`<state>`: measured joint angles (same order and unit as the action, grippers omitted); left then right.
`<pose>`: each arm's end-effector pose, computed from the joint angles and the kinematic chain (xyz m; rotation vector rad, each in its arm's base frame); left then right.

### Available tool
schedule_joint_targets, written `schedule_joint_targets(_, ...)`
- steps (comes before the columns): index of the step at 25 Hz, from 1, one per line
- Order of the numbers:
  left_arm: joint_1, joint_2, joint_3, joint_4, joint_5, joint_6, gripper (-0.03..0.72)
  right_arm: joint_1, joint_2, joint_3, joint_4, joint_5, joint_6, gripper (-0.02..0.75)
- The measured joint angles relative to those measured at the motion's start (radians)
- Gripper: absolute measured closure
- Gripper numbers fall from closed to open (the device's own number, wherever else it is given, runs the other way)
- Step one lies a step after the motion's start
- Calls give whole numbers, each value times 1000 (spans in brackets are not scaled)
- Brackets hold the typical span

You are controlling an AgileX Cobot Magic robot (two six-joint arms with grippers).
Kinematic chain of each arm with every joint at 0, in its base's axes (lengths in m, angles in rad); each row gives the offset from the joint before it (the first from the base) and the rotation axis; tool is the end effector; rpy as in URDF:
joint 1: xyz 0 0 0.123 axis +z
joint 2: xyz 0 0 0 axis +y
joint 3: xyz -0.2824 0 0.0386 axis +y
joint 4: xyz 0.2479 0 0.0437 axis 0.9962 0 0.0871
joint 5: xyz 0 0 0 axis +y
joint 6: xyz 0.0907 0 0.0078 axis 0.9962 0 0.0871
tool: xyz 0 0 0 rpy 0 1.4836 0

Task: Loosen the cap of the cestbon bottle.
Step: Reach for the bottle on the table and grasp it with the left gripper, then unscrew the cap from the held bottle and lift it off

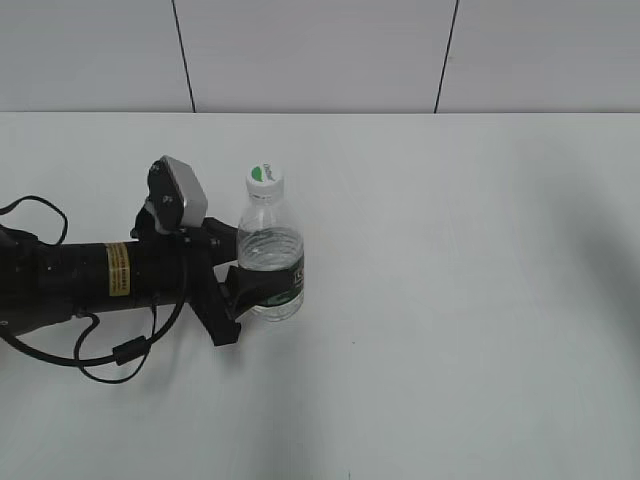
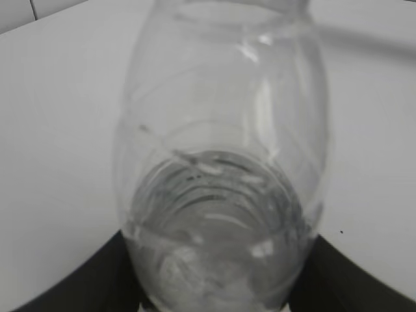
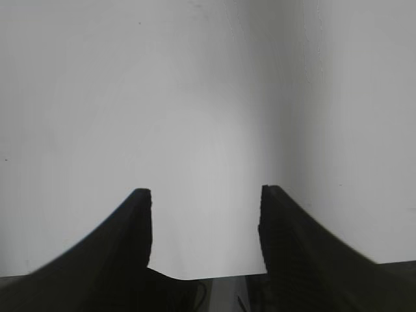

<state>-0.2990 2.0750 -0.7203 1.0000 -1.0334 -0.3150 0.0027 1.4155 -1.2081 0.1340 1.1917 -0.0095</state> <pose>0.2867 -0.1572 0.0869 1.0855 1.6991 -0.8037 0.2693 0.0120 0.3124 0.0305 2.8766 0.1873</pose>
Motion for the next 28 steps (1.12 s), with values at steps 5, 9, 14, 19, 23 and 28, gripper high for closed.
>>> schedule_joint_targets(5,0,-1,0,68,-7,0,316,17,103,-117,56,15,-2,343)
schedule_joint_targets(9,0,-3,0,101,-10,0,316,121,134,-177,56,15,-2,344)
schedule_joint_targets(14,0,-4,-1,103,-3,0,316,330,190,-255,57,18,10,344)
schedule_joint_targets(19,0,-4,-1,104,-2,0,316,535,294,-373,56,21,28,344)
schedule_joint_targets(23,0,-4,-1,105,-2,0,316,635,375,-468,53,21,31,344)
schedule_joint_targets(28,0,-4,-1,106,-2,0,316,709,450,-557,46,22,33,344)
